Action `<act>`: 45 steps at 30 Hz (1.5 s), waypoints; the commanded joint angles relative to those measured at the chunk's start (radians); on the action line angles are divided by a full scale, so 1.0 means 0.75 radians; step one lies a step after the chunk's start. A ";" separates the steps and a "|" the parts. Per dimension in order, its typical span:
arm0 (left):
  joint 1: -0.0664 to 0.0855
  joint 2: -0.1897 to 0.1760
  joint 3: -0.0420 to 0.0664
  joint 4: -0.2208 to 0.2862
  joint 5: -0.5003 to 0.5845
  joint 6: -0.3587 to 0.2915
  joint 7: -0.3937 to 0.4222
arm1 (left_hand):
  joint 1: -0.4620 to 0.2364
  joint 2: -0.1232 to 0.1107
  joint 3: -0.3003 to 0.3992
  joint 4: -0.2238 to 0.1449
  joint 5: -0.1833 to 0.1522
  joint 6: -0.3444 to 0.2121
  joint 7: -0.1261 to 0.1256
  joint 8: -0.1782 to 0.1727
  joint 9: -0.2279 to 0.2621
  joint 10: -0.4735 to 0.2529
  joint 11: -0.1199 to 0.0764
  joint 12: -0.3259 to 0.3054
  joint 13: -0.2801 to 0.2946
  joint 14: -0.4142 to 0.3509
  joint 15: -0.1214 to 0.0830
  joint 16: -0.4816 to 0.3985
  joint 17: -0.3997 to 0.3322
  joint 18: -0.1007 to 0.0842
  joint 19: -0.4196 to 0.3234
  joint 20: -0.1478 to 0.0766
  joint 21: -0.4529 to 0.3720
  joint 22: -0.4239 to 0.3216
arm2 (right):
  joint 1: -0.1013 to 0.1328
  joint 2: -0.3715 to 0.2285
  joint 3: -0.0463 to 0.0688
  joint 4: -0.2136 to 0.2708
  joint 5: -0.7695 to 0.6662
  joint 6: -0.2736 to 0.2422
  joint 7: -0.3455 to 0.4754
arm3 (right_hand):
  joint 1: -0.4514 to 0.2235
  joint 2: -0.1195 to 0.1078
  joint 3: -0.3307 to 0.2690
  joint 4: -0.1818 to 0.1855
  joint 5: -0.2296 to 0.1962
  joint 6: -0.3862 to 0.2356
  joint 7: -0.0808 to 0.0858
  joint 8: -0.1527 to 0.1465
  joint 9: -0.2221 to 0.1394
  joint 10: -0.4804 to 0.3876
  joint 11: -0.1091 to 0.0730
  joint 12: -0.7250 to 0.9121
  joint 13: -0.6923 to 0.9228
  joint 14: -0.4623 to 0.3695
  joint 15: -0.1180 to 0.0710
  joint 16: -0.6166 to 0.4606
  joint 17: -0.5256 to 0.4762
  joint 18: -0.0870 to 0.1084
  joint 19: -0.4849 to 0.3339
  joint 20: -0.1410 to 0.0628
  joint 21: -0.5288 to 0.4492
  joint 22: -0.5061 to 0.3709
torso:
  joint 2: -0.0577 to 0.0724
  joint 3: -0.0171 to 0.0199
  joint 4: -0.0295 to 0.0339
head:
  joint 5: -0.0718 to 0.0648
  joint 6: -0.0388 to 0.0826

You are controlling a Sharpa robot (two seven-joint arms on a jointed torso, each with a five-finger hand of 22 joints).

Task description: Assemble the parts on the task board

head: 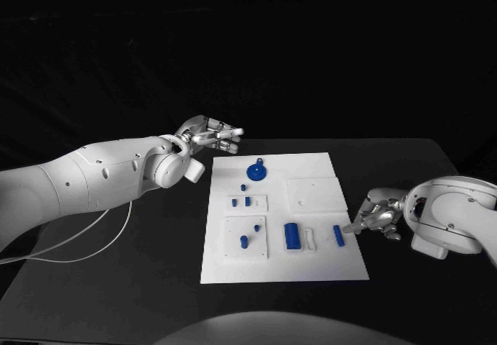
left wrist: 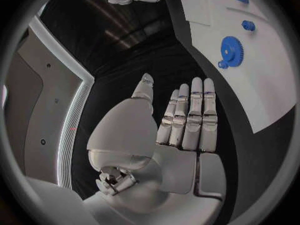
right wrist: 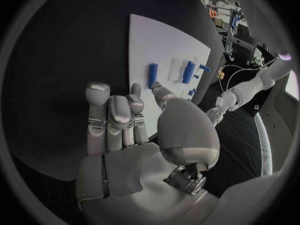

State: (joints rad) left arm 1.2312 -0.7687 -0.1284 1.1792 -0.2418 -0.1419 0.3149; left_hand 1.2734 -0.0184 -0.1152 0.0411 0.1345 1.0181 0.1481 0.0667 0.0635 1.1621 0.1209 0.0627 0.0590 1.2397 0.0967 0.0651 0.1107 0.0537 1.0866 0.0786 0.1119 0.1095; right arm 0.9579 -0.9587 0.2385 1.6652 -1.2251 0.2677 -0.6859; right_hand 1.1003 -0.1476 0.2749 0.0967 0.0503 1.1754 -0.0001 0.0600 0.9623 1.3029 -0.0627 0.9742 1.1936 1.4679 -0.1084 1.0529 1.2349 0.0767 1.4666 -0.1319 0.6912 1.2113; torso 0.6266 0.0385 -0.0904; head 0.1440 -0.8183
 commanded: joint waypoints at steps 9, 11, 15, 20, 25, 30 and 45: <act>-0.001 0.003 0.001 0.000 -0.003 0.021 0.012 | -0.013 -0.005 0.000 0.009 -0.006 -0.013 -0.002 0.000 0.001 -0.005 -0.001 -0.001 0.001 -0.011 0.002 -0.003 0.001 -0.011 -0.007 0.006 0.008 -0.003 | -0.030 0.045 -0.017 -0.005 -0.063 -0.009 -0.055 | -0.006 -0.033 -0.009 0.062 -0.003 -0.008 0.012 0.007 0.016 0.002 0.008 0.001 0.008 0.003 -0.001 0.008 0.002 -0.008 0.066 -0.002 0.005 0.003 | 0.000 -0.0013 0.0014 | 0.007 -0.009; -0.001 0.003 0.001 -0.001 -0.003 0.022 0.012 | -0.013 -0.005 0.000 0.009 -0.006 -0.013 -0.002 0.000 0.001 -0.005 -0.001 -0.001 0.001 -0.011 0.002 -0.003 0.001 -0.011 -0.007 0.006 0.008 -0.003 | -0.033 0.051 -0.019 -0.006 -0.064 -0.012 -0.056 | -0.007 -0.035 -0.010 0.071 -0.002 -0.009 0.012 0.007 0.020 0.003 0.008 0.001 0.009 0.003 -0.001 0.008 0.003 -0.007 0.065 -0.002 0.003 0.002 | 0.000 -0.0011 0.0009 | 0.008 -0.010; -0.001 0.003 0.001 -0.001 -0.003 0.023 0.010 | -0.013 -0.005 0.000 0.009 -0.006 -0.013 -0.002 0.000 0.001 -0.005 -0.001 -0.001 0.001 -0.011 0.002 -0.003 0.001 -0.011 -0.007 0.006 0.008 -0.003 | -0.038 0.061 -0.023 -0.010 -0.074 -0.019 -0.059 | -0.003 -0.038 -0.008 0.082 -0.003 -0.010 0.012 0.007 0.026 0.002 0.008 0.000 0.011 0.002 -0.001 0.007 0.003 -0.007 0.066 -0.002 0.003 0.003 | 0.000 -0.0007 0.0005 | 0.010 -0.013; -0.001 0.003 0.001 -0.001 -0.003 0.024 0.009 | -0.013 -0.005 0.000 0.009 -0.006 -0.013 -0.002 0.000 0.001 -0.005 -0.001 -0.001 0.001 -0.011 0.002 -0.003 0.001 -0.011 -0.007 0.006 0.008 -0.003 | -0.041 0.079 -0.033 -0.018 -0.107 -0.027 -0.063 | 0.000 -0.028 -0.001 0.082 -0.003 -0.009 0.011 0.007 0.028 0.003 0.007 -0.001 0.011 0.002 -0.001 0.006 0.002 -0.007 0.065 -0.002 0.001 0.002 | 0.000 -0.0004 0.0002 | 0.010 -0.013; -0.001 0.003 0.001 -0.001 -0.003 0.026 0.008 | -0.011 -0.004 0.002 0.011 -0.006 -0.015 -0.002 0.000 0.001 -0.005 -0.001 -0.001 0.001 -0.011 0.002 -0.003 0.002 -0.010 -0.007 0.006 0.009 -0.003 | -0.043 0.099 -0.057 -0.032 -0.160 -0.028 -0.067 | 0.009 -0.018 0.015 0.065 -0.003 -0.008 0.009 0.007 0.030 0.003 0.006 -0.002 0.012 0.003 -0.001 0.006 0.003 -0.008 0.066 -0.002 0.002 0.003 | 0.000 0.0001 0.0005 | 0.012 -0.016; -0.001 0.001 0.001 -0.001 -0.003 0.026 0.006 | -0.011 -0.004 0.002 0.011 -0.006 -0.015 -0.002 0.000 0.001 -0.005 -0.001 -0.001 0.001 -0.011 0.002 -0.003 0.002 -0.010 -0.007 0.006 0.009 -0.003 | -0.048 0.110 -0.073 -0.042 -0.189 -0.030 -0.070 | 0.013 -0.015 0.138 0.010 -0.002 -0.012 0.006 0.009 0.015 0.003 0.005 -0.003 0.013 0.003 -0.003 0.005 0.002 -0.011 0.065 -0.006 0.000 0.002 | 0.000 -0.0006 -0.0001 | 0.012 -0.018; -0.001 0.001 0.001 -0.001 -0.003 0.025 0.000 | -0.009 0.000 0.002 0.010 -0.004 -0.018 -0.001 -0.001 0.001 -0.005 -0.001 -0.001 0.001 -0.010 0.002 -0.003 0.002 -0.010 -0.007 0.006 0.009 -0.004 | -0.052 0.121 -0.108 -0.020 -0.163 0.004 -0.060 | -0.009 0.042 0.261 -0.261 0.304 -0.021 -0.005 0.005 -0.049 -0.008 -0.002 -0.001 0.008 0.001 -0.004 0.008 -0.007 -0.011 0.064 -0.002 0.001 0.006 | -0.001 -0.0010 -0.0004 | 0.009 -0.024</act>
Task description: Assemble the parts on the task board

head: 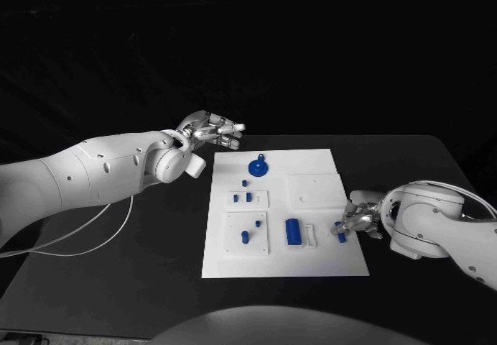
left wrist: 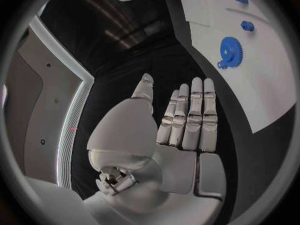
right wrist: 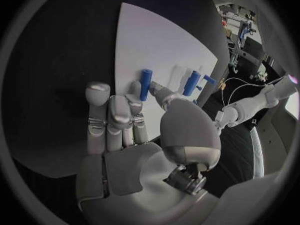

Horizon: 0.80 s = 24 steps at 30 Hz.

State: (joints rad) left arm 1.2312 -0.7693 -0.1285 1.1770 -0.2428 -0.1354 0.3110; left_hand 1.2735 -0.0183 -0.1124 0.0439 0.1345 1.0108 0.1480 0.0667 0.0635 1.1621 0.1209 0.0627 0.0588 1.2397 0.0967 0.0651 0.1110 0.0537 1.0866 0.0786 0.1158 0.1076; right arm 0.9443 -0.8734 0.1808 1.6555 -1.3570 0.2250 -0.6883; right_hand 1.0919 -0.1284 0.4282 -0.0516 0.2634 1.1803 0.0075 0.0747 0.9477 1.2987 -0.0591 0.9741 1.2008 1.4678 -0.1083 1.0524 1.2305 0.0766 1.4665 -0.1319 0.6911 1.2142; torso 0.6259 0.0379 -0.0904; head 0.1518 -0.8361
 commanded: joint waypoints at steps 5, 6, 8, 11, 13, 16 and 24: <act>-0.001 0.001 0.001 0.002 -0.002 0.016 0.004 | -0.009 0.000 -0.002 0.006 -0.004 -0.008 -0.001 -0.001 0.001 -0.005 -0.001 -0.001 0.001 -0.010 0.002 -0.003 0.002 -0.010 -0.007 0.006 0.004 -0.001 | -0.034 0.008 -0.034 -0.002 0.038 0.031 -0.052 | -0.035 0.051 0.173 -0.146 0.136 -0.058 0.004 -0.008 0.031 -0.004 -0.001 -0.016 -0.017 -0.001 -0.001 0.006 -0.006 -0.009 0.065 0.000 0.000 0.005 | 0.000 -0.0001 0.0003 | -0.001 0.001; -0.001 0.001 0.001 0.002 -0.002 0.016 0.004 | -0.009 0.000 -0.002 0.006 -0.004 -0.008 -0.001 -0.001 0.001 -0.005 -0.001 -0.001 0.001 -0.010 0.002 -0.003 0.002 -0.010 -0.007 0.006 0.004 -0.001 | -0.034 0.008 -0.034 0.000 0.045 0.022 -0.051 | -0.049 0.055 0.207 -0.161 0.164 -0.066 0.011 -0.006 0.067 -0.005 0.000 -0.022 -0.021 -0.002 0.000 0.004 -0.008 -0.007 0.065 0.001 0.000 0.006 | 0.001 0.0001 0.0003 | 0.000 0.001; -0.001 0.001 0.001 0.002 -0.002 0.015 0.004 | -0.009 0.000 -0.002 0.006 -0.004 -0.008 -0.001 -0.001 0.001 -0.005 -0.001 -0.001 0.001 -0.010 0.002 -0.003 0.002 -0.010 -0.007 0.006 0.004 -0.001 | -0.034 0.008 -0.035 0.004 0.071 0.000 -0.048 | -0.080 0.064 0.273 -0.185 0.183 -0.075 0.021 -0.010 0.143 -0.006 0.002 -0.026 -0.025 -0.003 0.000 0.004 -0.010 -0.002 0.065 0.003 -0.002 0.007 | 0.002 0.0004 0.0009 | 0.001 0.000; -0.001 0.000 0.001 0.002 -0.002 0.015 0.003 | -0.008 0.003 -0.003 0.004 -0.005 -0.013 0.000 -0.002 0.000 -0.005 -0.001 -0.001 0.001 -0.009 0.002 -0.003 0.002 -0.010 -0.007 0.006 0.005 -0.001 | -0.034 0.007 -0.035 0.012 0.118 -0.024 -0.040 | -0.094 0.066 0.313 -0.193 0.176 -0.077 0.025 -0.012 0.169 -0.008 0.003 -0.026 -0.025 -0.003 0.000 0.003 -0.011 0.001 0.065 0.002 0.000 0.010 | 0.001 0.0007 0.0004 | 0.002 -0.001; -0.001 0.000 0.001 0.002 -0.002 0.014 0.003 | -0.008 0.003 -0.003 0.004 -0.005 -0.013 0.000 -0.002 0.000 -0.005 -0.001 -0.001 0.001 -0.009 0.002 -0.003 0.002 -0.010 -0.007 0.006 0.005 -0.001 | -0.034 0.005 -0.035 0.018 0.156 -0.040 -0.030 | -0.097 0.066 0.327 -0.198 0.176 -0.076 0.026 -0.012 0.179 -0.009 0.003 -0.027 -0.025 -0.004 -0.001 0.002 -0.013 0.002 0.065 0.002 0.000 0.011 | 0.001 0.0007 0.0001 | 0.002 -0.001; -0.001 0.000 0.001 0.002 -0.002 0.014 0.002 | -0.008 0.003 -0.003 0.004 -0.005 -0.013 0.000 -0.002 0.000 -0.005 -0.001 -0.001 0.001 -0.009 0.002 -0.003 0.002 -0.010 -0.007 0.006 0.005 -0.001 | -0.034 0.002 -0.035 0.031 0.223 -0.066 -0.012 | -0.096 0.071 0.342 -0.203 0.152 -0.076 0.028 -0.012 0.185 -0.010 0.004 -0.029 -0.027 -0.004 -0.001 -0.002 -0.016 0.003 0.065 0.002 -0.001 0.011 | 0.001 0.0011 -0.0005 | 0.004 -0.003; -0.001 -0.001 0.001 0.003 -0.002 0.016 -0.002 | -0.008 0.003 -0.003 0.004 -0.005 -0.013 0.000 -0.002 0.000 -0.005 -0.001 -0.001 0.001 -0.009 0.002 -0.003 0.002 -0.010 -0.007 0.006 0.005 -0.001 | -0.034 -0.003 -0.016 0.056 0.334 -0.131 0.028 | -0.097 0.072 0.358 -0.209 0.145 -0.073 0.029 -0.012 0.190 -0.011 0.004 -0.034 -0.032 -0.005 -0.001 -0.007 -0.020 0.003 0.065 0.002 -0.001 0.012 | 0.001 0.0009 -0.0002 | 0.005 -0.004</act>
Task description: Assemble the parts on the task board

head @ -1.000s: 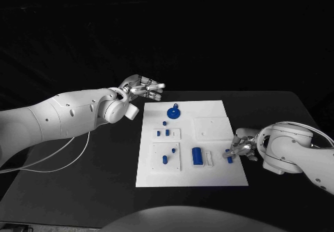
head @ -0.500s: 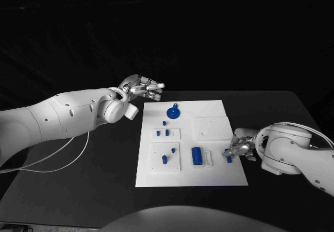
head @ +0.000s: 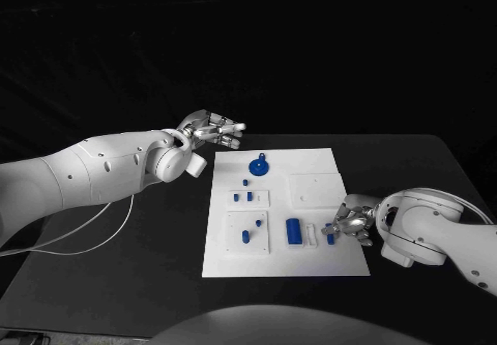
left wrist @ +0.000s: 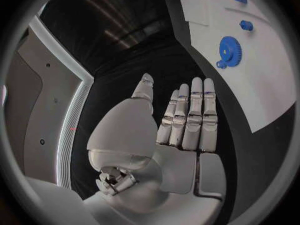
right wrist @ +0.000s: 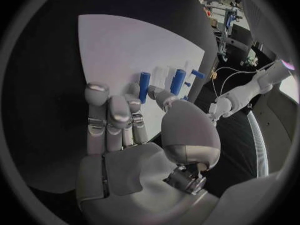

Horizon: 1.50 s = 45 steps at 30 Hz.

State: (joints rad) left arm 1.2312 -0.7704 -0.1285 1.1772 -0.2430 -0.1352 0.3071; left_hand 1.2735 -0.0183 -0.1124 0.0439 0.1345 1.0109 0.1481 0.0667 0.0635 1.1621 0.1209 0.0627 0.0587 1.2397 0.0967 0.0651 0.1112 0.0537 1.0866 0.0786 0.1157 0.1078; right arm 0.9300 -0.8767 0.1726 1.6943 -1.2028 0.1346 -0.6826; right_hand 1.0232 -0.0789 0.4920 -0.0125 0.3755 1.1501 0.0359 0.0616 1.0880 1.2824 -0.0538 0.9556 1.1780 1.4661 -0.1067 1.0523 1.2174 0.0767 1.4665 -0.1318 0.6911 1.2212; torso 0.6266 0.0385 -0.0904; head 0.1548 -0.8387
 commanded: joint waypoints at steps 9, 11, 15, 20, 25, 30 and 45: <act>-0.001 0.001 0.001 0.002 -0.001 0.017 0.001 | -0.009 0.003 -0.004 0.004 -0.005 -0.016 0.001 0.000 0.001 -0.006 0.000 -0.001 0.001 -0.010 0.002 -0.003 0.002 -0.010 -0.007 0.006 0.006 -0.003 | -0.015 0.003 0.023 0.024 0.184 -0.035 0.037 | -0.007 0.005 0.278 -0.264 -0.005 -0.030 -0.009 0.005 0.004 0.010 -0.004 -0.013 -0.006 -0.003 -0.003 -0.009 -0.003 0.003 0.065 0.001 -0.002 0.002 | 0.000 -0.0003 -0.0002 | 0.001 -0.002; -0.001 0.002 0.001 0.002 -0.001 0.019 0.000 | -0.009 0.003 -0.004 0.004 -0.005 -0.016 0.001 0.000 0.001 -0.006 0.000 -0.001 0.001 -0.010 0.002 -0.003 0.002 -0.010 -0.007 0.006 0.006 -0.003 | -0.015 0.004 0.028 0.026 0.191 -0.037 0.040 | -0.007 0.004 0.276 -0.265 0.001 -0.029 -0.009 0.005 0.004 0.011 -0.004 -0.012 -0.006 -0.003 -0.004 -0.009 -0.004 0.003 0.065 0.001 -0.003 0.002 | 0.000 -0.0006 -0.0002 | 0.001 -0.002; -0.001 0.002 0.001 0.002 -0.001 0.021 -0.002 | -0.009 0.003 -0.004 0.004 -0.005 -0.016 0.001 0.000 0.001 -0.006 0.000 -0.001 0.001 -0.010 0.002 -0.003 0.002 -0.010 -0.007 0.006 0.006 -0.003 | -0.015 0.008 0.034 0.026 0.198 -0.037 0.043 | -0.005 0.003 0.272 -0.266 0.006 -0.028 -0.009 0.005 0.003 0.010 -0.004 -0.016 -0.009 -0.003 -0.004 -0.011 -0.005 0.003 0.065 0.001 -0.004 0.001 | 0.000 -0.0004 0.0013 | 0.001 -0.002; -0.001 0.002 0.001 0.002 -0.001 0.023 -0.002 | -0.010 0.002 -0.004 0.005 -0.005 -0.016 0.001 0.000 0.001 -0.006 0.000 -0.001 0.001 -0.010 0.002 -0.003 0.002 -0.010 -0.007 0.006 0.006 -0.003 | -0.014 0.011 0.037 0.026 0.203 -0.036 0.044 | -0.002 0.004 0.269 -0.266 0.005 -0.027 -0.009 0.004 0.000 0.009 -0.004 -0.021 -0.014 -0.004 -0.004 -0.014 -0.007 0.003 0.065 0.001 -0.008 0.000 | 0.000 -0.0003 0.0012 | 0.002 -0.003; -0.001 0.003 0.001 0.002 -0.001 0.025 -0.004 | -0.010 0.001 -0.004 0.006 -0.005 -0.017 0.001 0.000 0.001 -0.007 0.000 -0.001 0.002 -0.010 0.002 -0.003 0.002 -0.010 -0.007 0.007 0.006 -0.003 | -0.014 0.021 0.038 0.024 0.204 -0.031 0.046 | -0.001 0.005 0.267 -0.266 0.002 -0.027 -0.009 0.004 -0.002 0.008 -0.004 -0.023 -0.016 -0.003 -0.004 -0.013 -0.007 0.003 0.065 0.001 -0.009 -0.001 | 0.000 -0.0002 -0.0001 | 0.002 -0.003; -0.001 0.004 0.001 0.002 -0.001 0.026 -0.005 | -0.010 0.001 -0.004 0.006 -0.005 -0.017 0.001 0.000 0.001 -0.007 0.000 -0.001 0.002 -0.010 0.002 -0.003 0.002 -0.010 -0.007 0.007 0.006 -0.003 | -0.013 0.035 0.037 0.014 0.186 -0.003 0.036 | 0.004 0.007 0.257 -0.268 0.003 -0.027 -0.008 0.005 -0.008 0.007 -0.003 -0.023 -0.018 -0.004 -0.003 -0.013 -0.006 0.002 0.064 0.002 -0.010 0.000 | 0.000 -0.0013 0.0010 | 0.002 -0.004; -0.001 0.005 0.001 0.002 -0.001 0.029 -0.007 | -0.010 0.001 -0.004 0.006 -0.005 -0.017 0.001 0.000 0.001 -0.007 0.000 -0.001 0.002 -0.010 0.002 -0.003 0.002 -0.010 -0.007 0.007 0.006 -0.003 | -0.013 0.069 0.016 0.000 0.081 0.022 0.016 | 0.011 0.006 0.248 -0.267 -0.006 -0.025 -0.008 0.004 -0.022 0.005 -0.003 -0.028 -0.025 -0.003 -0.002 -0.012 -0.004 0.002 0.064 0.003 -0.014 0.001 | 0.000 -0.0006 0.0000 | 0.005 -0.006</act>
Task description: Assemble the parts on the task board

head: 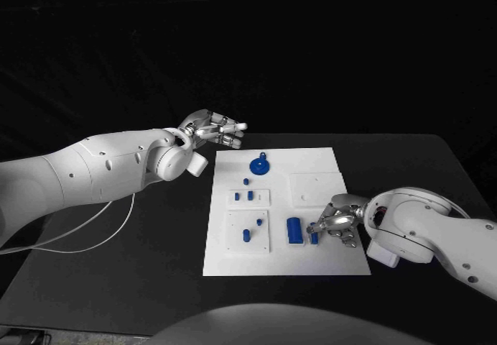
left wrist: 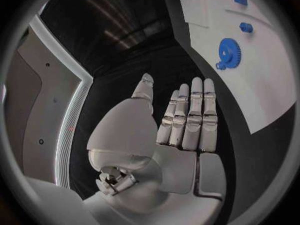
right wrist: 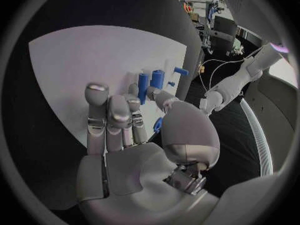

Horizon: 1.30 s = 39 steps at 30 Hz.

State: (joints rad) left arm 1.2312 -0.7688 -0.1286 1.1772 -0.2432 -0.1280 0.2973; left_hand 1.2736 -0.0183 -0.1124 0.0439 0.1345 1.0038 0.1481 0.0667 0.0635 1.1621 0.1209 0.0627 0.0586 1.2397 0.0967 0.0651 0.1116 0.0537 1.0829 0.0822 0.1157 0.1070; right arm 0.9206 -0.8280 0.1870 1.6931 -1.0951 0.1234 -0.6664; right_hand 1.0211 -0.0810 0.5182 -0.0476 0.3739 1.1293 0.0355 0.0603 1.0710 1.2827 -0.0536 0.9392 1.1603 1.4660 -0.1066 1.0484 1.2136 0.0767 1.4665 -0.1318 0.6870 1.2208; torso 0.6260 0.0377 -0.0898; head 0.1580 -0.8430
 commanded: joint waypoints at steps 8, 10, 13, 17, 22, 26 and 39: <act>-0.001 0.001 0.001 0.003 -0.001 0.021 0.006 | -0.011 0.001 -0.004 0.006 -0.005 -0.007 0.001 0.000 0.001 -0.007 0.000 -0.001 0.002 -0.010 0.002 -0.003 0.002 -0.010 -0.003 0.002 0.006 -0.002 | 0.000 0.013 -0.018 -0.007 -0.074 0.048 -0.005 | 0.015 0.009 0.211 -0.221 -0.004 0.003 -0.008 0.006 -0.002 0.004 -0.003 -0.007 -0.002 -0.003 -0.001 -0.007 0.001 0.001 0.064 0.004 -0.009 0.002 | 0.001 0.0013 -0.0002 | 0.003 -0.003; -0.001 0.001 0.001 0.003 -0.001 0.021 0.005 | -0.011 0.001 -0.004 0.006 -0.005 -0.007 0.001 0.000 0.001 -0.007 0.000 -0.001 0.002 -0.010 0.002 -0.003 0.002 -0.010 -0.003 0.002 0.006 -0.002 | 0.000 0.014 -0.019 -0.008 -0.074 0.049 -0.006 | 0.015 0.010 0.208 -0.220 -0.006 0.003 -0.008 0.006 -0.005 0.003 -0.003 -0.009 -0.004 -0.003 -0.001 -0.008 0.001 0.001 0.064 0.004 -0.011 0.002 | 0.000 0.0012 -0.0003 | 0.004 -0.003; -0.001 0.000 0.001 0.003 -0.002 0.021 0.004 | -0.011 0.001 -0.004 0.006 -0.005 -0.007 0.001 0.000 0.001 -0.007 0.000 -0.001 0.002 -0.010 0.002 -0.003 0.002 -0.010 -0.003 0.002 0.006 -0.002 | 0.000 0.015 -0.021 -0.011 -0.074 0.050 -0.008 | 0.014 0.008 0.203 -0.219 -0.007 0.002 -0.009 0.006 -0.007 0.002 -0.003 -0.010 -0.006 -0.003 -0.001 -0.009 0.000 0.001 0.064 0.004 -0.011 0.003 | 0.000 0.0010 -0.0011 | 0.004 -0.004; -0.001 0.000 0.001 0.003 -0.002 0.022 0.003 | -0.011 0.001 -0.004 0.006 -0.005 -0.007 0.001 0.000 0.001 -0.007 0.000 -0.001 0.002 -0.010 0.002 -0.003 0.002 -0.010 -0.003 0.002 0.006 -0.002 | 0.000 0.017 -0.022 -0.016 -0.077 0.044 -0.010 | 0.031 0.015 0.139 -0.206 -0.150 0.002 -0.024 0.004 -0.040 0.005 -0.005 -0.007 -0.007 -0.002 -0.003 -0.010 0.000 -0.001 0.064 0.004 -0.016 0.001 | 0.001 0.0007 -0.0013 | 0.004 -0.004; -0.001 0.000 0.001 0.003 -0.002 0.022 0.002 | -0.011 0.001 -0.004 0.006 -0.005 -0.007 0.001 0.000 0.001 -0.007 0.000 -0.001 0.002 -0.010 0.002 -0.003 0.002 -0.010 -0.003 0.002 0.006 -0.002 | 0.000 0.020 -0.024 -0.019 -0.080 0.038 -0.008 | 0.050 0.012 0.058 -0.173 -0.308 0.021 -0.050 0.003 -0.142 0.001 -0.014 0.002 -0.004 -0.001 -0.006 -0.011 0.001 -0.006 0.065 0.000 -0.020 -0.002 | 0.001 0.0007 -0.0011 | 0.005 -0.005; -0.001 0.000 0.001 0.002 -0.002 0.022 0.002 | -0.011 0.001 -0.004 0.006 -0.005 -0.007 0.001 0.000 0.001 -0.007 0.000 -0.001 0.002 -0.010 0.002 -0.003 0.002 -0.010 -0.003 0.002 0.006 -0.002 | 0.000 0.024 -0.027 -0.022 -0.080 0.037 -0.006 | 0.062 -0.001 -0.016 -0.122 -0.419 0.043 -0.050 0.004 -0.196 -0.003 -0.012 0.004 -0.007 -0.001 -0.006 -0.012 0.001 -0.009 0.065 -0.002 -0.021 -0.003 | 0.000 0.0007 -0.0011 | 0.006 -0.005; -0.001 0.000 0.001 0.002 -0.003 0.024 -0.001 | -0.010 -0.001 -0.003 0.009 -0.007 -0.008 0.001 0.000 0.001 -0.008 0.000 -0.001 0.002 -0.009 0.002 -0.003 0.002 -0.010 -0.003 0.002 0.007 -0.003 | 0.000 0.022 -0.032 -0.022 -0.073 0.015 -0.001 | 0.093 -0.040 -0.299 0.096 -0.434 0.059 -0.041 0.007 -0.183 0.003 -0.008 -0.005 -0.006 0.001 -0.007 -0.018 0.012 -0.012 0.066 -0.006 -0.022 -0.008 | 0.001 0.0006 -0.0003 | 0.005 -0.005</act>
State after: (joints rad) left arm 1.2312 -0.7698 -0.1286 1.1770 -0.2436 -0.1238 0.2923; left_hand 1.2736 -0.0183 -0.1151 0.0466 0.1345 1.0037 0.1482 0.0667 0.0635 1.1621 0.1209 0.0627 0.0586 1.2397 0.0967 0.0651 0.1113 0.0537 1.0830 0.0822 0.1157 0.1054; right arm 0.9252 -0.8133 0.1668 1.6734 -1.1480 0.1248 -0.6682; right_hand 1.0974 -0.1088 0.2946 0.0187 0.0505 1.1706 0.0012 0.0625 0.9305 1.2827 -0.0672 0.9393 1.1553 1.4660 -0.1066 1.0397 1.2218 0.0767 1.4665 -0.1318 0.6736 1.2165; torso 0.6262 0.0380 -0.0905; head 0.1627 -0.8471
